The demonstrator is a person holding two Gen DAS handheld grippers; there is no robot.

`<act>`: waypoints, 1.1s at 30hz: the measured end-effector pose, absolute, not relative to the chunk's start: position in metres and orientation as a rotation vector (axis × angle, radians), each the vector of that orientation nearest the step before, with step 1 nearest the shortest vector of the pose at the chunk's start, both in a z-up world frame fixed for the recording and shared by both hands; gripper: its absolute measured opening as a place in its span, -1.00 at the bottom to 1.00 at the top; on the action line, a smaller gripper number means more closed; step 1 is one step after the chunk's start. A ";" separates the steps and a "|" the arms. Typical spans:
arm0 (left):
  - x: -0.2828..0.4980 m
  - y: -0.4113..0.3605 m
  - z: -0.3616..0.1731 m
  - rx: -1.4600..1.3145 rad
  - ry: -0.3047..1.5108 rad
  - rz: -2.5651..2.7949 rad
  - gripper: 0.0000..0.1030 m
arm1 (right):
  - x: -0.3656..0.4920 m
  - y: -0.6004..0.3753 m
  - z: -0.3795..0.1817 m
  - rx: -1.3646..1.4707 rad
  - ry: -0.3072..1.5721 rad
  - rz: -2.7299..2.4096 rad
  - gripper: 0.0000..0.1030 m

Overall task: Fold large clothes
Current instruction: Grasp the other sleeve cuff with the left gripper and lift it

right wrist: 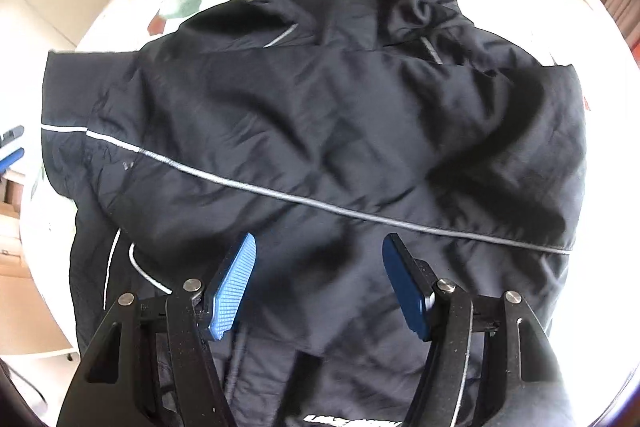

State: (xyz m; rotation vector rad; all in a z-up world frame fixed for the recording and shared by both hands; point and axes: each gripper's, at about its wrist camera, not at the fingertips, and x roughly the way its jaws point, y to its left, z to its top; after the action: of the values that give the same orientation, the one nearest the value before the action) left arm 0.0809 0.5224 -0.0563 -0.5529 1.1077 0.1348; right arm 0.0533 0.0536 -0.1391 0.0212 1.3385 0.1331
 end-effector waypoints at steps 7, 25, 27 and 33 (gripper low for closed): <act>0.134 0.647 -0.089 -0.683 1.079 0.225 0.19 | 0.059 0.102 -0.135 0.051 1.352 0.106 0.36; 0.199 0.699 -0.157 -0.791 1.106 0.098 -0.71 | 0.080 0.167 -0.157 0.032 1.387 0.046 0.32; 0.188 0.696 -0.139 -0.754 1.072 0.102 -0.72 | 0.082 0.177 -0.152 0.042 1.379 0.063 0.29; 0.115 0.710 -0.068 -0.730 0.911 0.217 -0.72 | 0.103 0.238 -0.129 0.079 1.296 0.206 0.20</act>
State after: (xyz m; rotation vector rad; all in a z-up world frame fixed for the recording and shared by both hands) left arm 0.1148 0.7100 -0.0676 -0.7300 0.9108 0.2170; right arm 0.1033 0.2381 -0.1287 0.0786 1.2961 0.2064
